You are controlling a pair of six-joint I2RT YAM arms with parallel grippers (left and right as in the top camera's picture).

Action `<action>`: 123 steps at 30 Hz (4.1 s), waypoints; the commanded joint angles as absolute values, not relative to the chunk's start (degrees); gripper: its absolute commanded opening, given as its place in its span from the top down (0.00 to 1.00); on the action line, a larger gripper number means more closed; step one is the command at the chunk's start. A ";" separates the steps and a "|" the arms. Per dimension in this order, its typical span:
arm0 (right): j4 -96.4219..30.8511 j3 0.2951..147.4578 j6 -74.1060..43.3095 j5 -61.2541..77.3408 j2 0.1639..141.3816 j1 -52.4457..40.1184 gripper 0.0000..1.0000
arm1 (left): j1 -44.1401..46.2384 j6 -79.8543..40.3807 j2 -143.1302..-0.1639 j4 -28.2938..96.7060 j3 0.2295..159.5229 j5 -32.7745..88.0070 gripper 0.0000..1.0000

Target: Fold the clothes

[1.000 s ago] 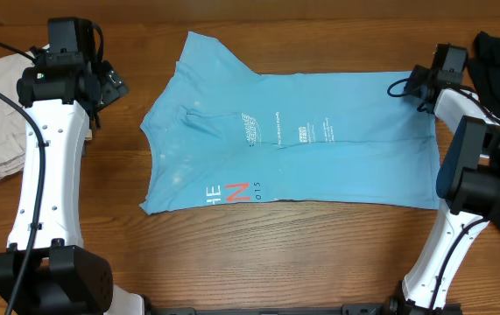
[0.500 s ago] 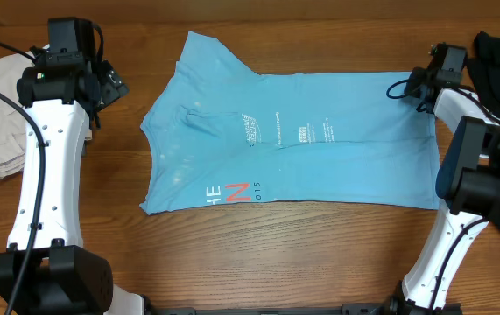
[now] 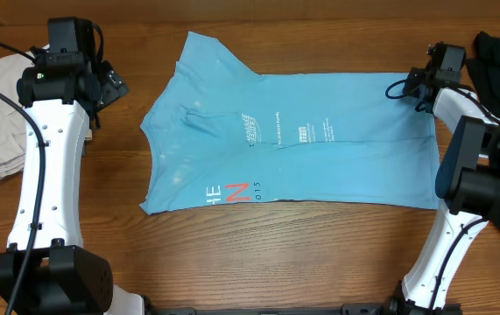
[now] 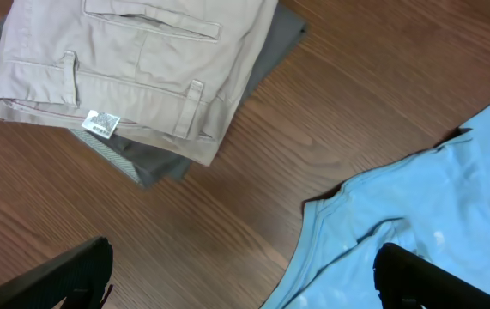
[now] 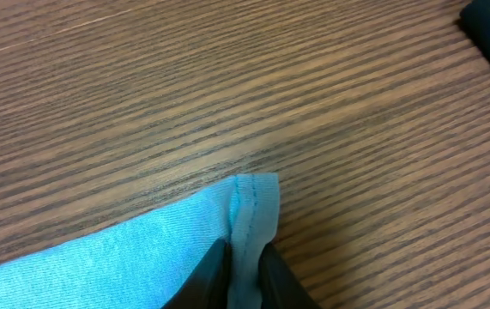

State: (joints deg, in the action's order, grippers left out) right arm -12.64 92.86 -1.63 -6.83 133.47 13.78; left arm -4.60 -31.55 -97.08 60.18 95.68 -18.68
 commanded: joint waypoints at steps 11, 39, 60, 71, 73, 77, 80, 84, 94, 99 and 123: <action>-13.54 92.60 -1.48 -7.64 136.00 14.13 0.88 | -4.58 -31.53 -96.97 58.24 96.20 -16.60 0.00; -14.00 92.60 -1.72 -7.40 136.00 14.11 0.87 | 9.02 -16.71 -123.33 17.63 95.79 -0.86 0.25; -14.63 92.58 -1.72 -6.33 136.00 14.11 0.87 | 5.10 -11.64 -138.10 1.02 105.38 -1.89 0.42; -14.85 92.58 -1.69 -6.33 136.00 14.13 0.87 | 5.61 -6.13 -145.08 7.44 116.38 -1.37 0.41; -14.83 92.58 -1.69 -6.33 136.00 14.13 0.87 | 5.48 -5.56 -145.40 13.17 120.92 -0.38 0.41; -14.72 92.58 -1.69 -6.33 136.00 14.11 0.87 | 4.71 -5.15 -145.64 22.83 130.41 2.31 0.41; -14.74 92.58 -1.69 -6.33 136.00 14.11 0.87 | 4.47 -5.52 -145.97 25.15 132.94 4.99 0.41; -14.68 92.58 -1.69 -6.33 136.00 14.11 0.87 | 4.58 -7.51 -147.79 24.58 132.92 5.10 0.42; -14.85 92.58 -1.69 -6.33 136.00 14.11 0.87 | 5.02 -7.84 -153.84 20.88 132.92 2.26 0.46; -14.90 92.58 -1.69 -6.31 136.00 14.11 0.87 | 5.41 -6.00 -155.72 20.75 132.92 0.84 0.46; -14.44 92.58 -1.69 -4.80 136.00 14.13 0.95 | 6.20 -4.91 -157.21 23.14 132.92 2.46 0.79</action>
